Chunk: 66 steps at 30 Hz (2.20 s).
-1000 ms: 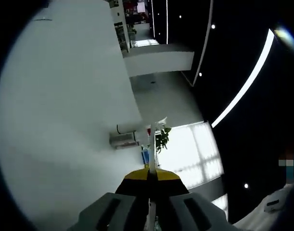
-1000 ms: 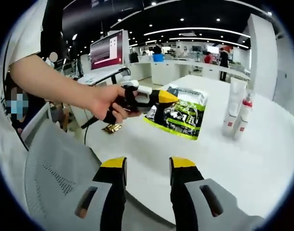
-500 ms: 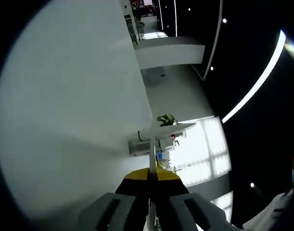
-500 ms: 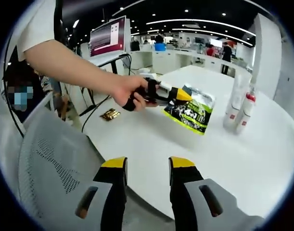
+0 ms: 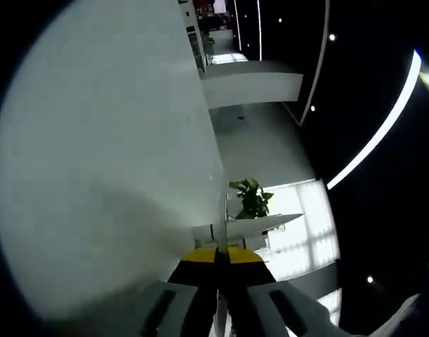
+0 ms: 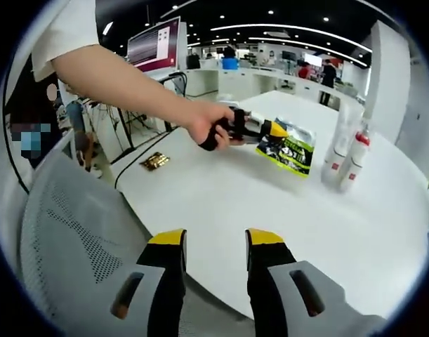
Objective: Arrange the skincare products in the storage area until every visible bottle or jar stands upright without overlapping.
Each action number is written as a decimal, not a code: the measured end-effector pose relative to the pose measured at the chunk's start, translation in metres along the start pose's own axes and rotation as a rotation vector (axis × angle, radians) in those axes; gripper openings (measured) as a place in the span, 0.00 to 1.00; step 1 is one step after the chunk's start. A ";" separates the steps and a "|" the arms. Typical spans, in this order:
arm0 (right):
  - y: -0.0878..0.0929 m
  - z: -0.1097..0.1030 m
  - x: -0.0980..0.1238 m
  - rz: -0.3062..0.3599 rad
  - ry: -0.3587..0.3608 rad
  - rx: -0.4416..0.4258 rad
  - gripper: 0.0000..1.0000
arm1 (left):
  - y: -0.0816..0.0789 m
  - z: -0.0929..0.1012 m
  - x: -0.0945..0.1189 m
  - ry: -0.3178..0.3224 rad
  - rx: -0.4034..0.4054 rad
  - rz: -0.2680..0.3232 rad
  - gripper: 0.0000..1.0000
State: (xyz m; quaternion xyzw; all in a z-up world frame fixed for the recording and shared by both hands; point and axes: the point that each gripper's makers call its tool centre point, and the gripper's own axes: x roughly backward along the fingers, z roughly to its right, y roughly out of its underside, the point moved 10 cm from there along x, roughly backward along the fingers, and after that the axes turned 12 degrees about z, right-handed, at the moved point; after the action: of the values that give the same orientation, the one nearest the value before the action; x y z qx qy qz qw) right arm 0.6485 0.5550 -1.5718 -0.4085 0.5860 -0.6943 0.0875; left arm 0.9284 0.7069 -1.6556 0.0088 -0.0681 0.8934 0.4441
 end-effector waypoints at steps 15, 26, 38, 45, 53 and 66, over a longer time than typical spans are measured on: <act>0.002 0.002 0.000 -0.009 -0.012 -0.003 0.31 | 0.007 -0.014 -0.030 -0.169 -0.035 -0.033 0.03; 0.002 0.002 0.000 -0.012 -0.015 -0.002 0.31 | 0.003 -0.005 -0.037 -0.285 -0.166 -0.050 0.09; 0.002 0.001 0.000 -0.018 -0.019 0.017 0.30 | -0.017 0.000 -0.047 -0.373 -0.250 -0.064 0.33; 0.003 0.000 0.000 -0.026 -0.024 0.022 0.29 | -0.020 0.010 -0.051 -0.410 -0.301 -0.047 0.52; 0.004 0.001 0.000 -0.035 -0.021 0.028 0.29 | -0.021 0.020 -0.056 -0.467 -0.443 -0.056 0.76; 0.004 0.001 0.000 -0.043 -0.026 0.031 0.27 | -0.001 0.024 -0.053 -0.441 -0.445 -0.068 0.79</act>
State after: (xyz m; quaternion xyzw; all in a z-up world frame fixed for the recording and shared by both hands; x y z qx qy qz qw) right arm 0.6473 0.5533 -1.5758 -0.4285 0.5651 -0.6997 0.0865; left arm 0.9605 0.6625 -1.6360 0.1071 -0.3562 0.8177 0.4395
